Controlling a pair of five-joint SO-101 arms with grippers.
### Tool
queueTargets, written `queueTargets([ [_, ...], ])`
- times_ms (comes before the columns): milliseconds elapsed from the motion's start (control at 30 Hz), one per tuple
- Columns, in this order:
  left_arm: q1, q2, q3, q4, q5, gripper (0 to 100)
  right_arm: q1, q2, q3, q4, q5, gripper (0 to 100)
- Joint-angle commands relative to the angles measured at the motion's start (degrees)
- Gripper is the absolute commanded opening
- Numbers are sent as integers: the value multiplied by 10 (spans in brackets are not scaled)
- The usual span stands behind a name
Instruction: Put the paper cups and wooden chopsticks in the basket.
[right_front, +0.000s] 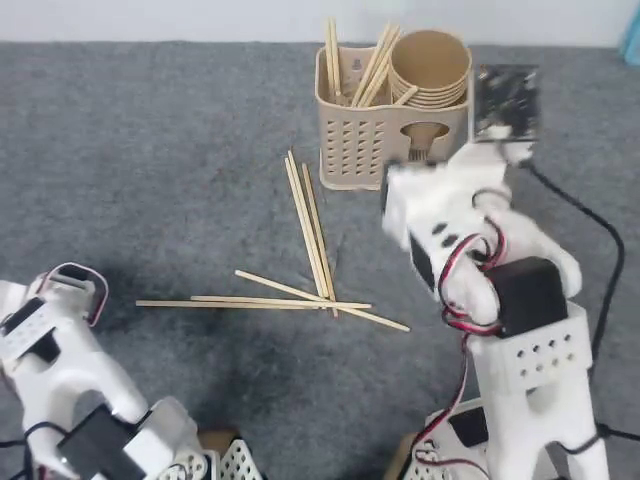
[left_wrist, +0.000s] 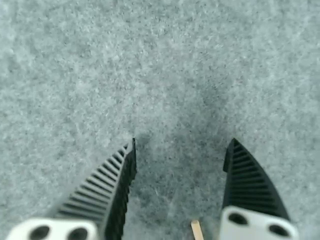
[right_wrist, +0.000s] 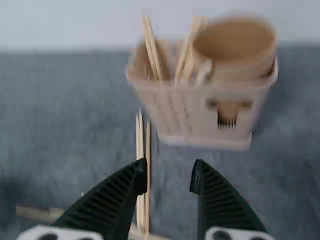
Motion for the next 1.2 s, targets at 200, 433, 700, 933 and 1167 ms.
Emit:
queueTargets([
  [200,7,-30,0,-12,-5,272,-110,-8,159,127,-6,154],
  [433,21,-30,0,-12,-6,272,-126,-12,316,0,67,154],
  [700,39,-33,0,-12,-6,272,-125,-6,412,-145,91,155],
  [933,40,-31,0,-12,-6,272,-148,1,413,-224,145,156],
  [1167,40,-30,0,-12,-6,272,-211,127,402,-312,144,157],
])
